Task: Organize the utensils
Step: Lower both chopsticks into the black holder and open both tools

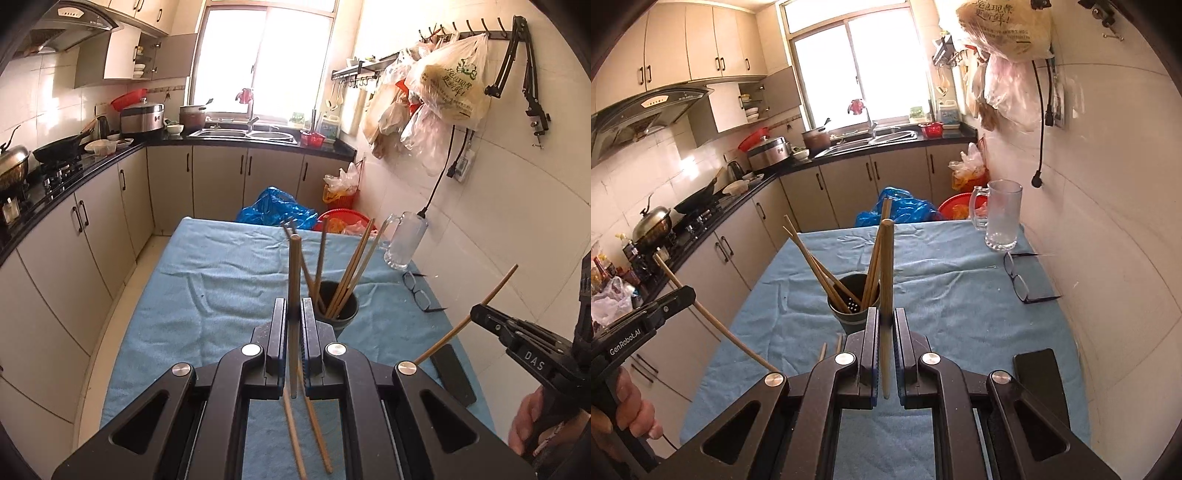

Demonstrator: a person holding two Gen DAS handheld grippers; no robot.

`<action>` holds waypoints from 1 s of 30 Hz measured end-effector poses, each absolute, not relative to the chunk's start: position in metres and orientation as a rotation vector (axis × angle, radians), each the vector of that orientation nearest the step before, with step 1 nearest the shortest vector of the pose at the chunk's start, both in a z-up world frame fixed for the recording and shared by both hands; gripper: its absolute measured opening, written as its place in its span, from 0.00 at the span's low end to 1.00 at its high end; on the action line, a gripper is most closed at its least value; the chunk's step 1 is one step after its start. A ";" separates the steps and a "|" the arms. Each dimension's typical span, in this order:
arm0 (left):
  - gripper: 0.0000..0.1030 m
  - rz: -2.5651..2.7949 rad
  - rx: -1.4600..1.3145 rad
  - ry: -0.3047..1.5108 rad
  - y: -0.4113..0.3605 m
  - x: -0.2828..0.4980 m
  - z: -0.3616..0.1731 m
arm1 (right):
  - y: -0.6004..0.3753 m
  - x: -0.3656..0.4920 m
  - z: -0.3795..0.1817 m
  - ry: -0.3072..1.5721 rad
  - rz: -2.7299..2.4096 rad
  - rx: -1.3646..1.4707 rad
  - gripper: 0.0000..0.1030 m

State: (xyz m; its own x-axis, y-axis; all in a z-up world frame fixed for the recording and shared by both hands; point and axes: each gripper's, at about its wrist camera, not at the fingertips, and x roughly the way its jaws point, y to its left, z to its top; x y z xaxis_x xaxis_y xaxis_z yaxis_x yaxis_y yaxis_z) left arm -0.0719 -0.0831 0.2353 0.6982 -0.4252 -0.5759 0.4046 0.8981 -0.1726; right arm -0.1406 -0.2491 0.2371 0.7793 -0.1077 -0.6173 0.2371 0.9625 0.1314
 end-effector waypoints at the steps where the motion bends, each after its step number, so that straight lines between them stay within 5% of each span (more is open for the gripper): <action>1: 0.06 -0.463 -0.035 0.648 -0.086 -0.071 0.238 | -0.252 -0.140 0.239 0.647 -0.185 0.203 0.07; 30: 0.06 -0.426 -0.029 0.585 -0.170 0.004 0.285 | -0.293 -0.032 0.279 0.583 -0.049 0.286 0.08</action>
State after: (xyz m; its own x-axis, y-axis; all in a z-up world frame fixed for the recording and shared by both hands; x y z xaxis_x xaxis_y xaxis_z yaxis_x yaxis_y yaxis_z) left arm 0.0043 -0.1698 0.2846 0.7491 -0.3981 -0.5295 0.3821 0.9126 -0.1455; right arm -0.0321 -0.2926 0.2789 0.8347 0.0349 -0.5497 0.1263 0.9593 0.2526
